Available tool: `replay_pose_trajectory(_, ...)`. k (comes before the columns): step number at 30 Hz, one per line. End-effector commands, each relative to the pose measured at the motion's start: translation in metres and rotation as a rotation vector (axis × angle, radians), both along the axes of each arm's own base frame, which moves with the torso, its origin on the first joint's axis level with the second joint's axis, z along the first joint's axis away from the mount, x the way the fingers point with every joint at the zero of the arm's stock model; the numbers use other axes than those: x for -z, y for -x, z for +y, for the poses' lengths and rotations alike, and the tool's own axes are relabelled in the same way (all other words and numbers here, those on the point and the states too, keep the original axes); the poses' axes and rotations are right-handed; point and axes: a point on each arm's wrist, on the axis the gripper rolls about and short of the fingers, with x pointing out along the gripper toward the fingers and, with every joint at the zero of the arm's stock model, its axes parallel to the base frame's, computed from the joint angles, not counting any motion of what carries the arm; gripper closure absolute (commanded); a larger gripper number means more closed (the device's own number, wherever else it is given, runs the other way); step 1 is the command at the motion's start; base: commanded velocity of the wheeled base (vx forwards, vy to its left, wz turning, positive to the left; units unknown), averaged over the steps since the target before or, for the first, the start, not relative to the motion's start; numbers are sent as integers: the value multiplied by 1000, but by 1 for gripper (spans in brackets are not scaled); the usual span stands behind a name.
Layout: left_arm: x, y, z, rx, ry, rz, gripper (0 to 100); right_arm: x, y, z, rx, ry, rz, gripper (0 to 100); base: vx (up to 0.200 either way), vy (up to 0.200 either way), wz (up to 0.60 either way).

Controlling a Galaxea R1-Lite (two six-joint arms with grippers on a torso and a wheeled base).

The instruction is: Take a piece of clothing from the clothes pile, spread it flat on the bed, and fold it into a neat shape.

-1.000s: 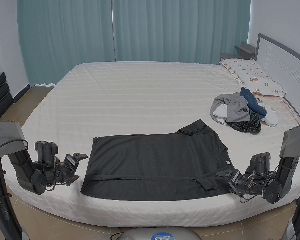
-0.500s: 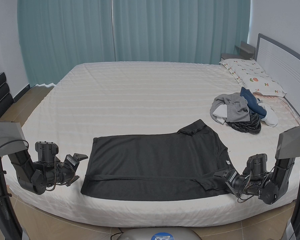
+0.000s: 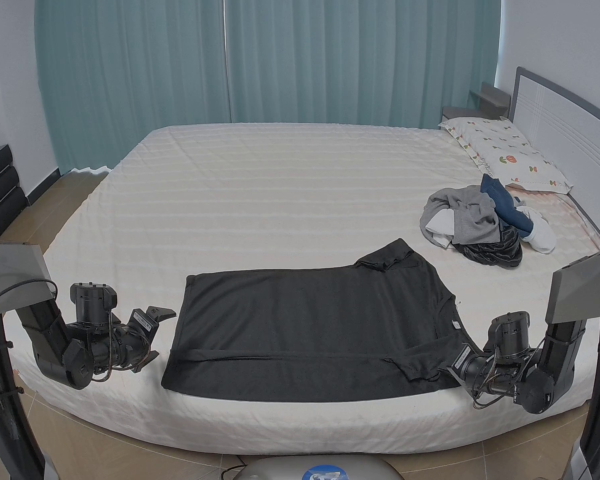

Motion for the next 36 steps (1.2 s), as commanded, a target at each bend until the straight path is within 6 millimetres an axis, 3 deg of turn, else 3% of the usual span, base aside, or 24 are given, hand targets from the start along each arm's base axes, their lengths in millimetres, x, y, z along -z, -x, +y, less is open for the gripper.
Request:
replay_pose_trajectory(1,0,0,0,1,1,1,0,-5,3,4,-12,2,-15,100,0,0,0)
replay_pose_trajectory(14,0,0,0,-1,0,0,0,-23,6,-1,-1,-4,-60,100,0,0,0)
replay_pose_trajectory(23,0,0,0,1,1,1,0,-18,10,-2,-7,14,-15,100,0,0,0)
replay_pose_trajectory(24,0,0,0,1,1,1,0,-19,10,-2,-8,18,-6,0,0,0,0)
replay_pose_trajectory(33,0,0,0,1,1,1,0,-21,11,-8,-15,54,2,0,0,0,0)
replay_pose_trajectory(36,0,0,0,1,1,1,0,-33,7,-21,22,67,-50,0,0,0,0)
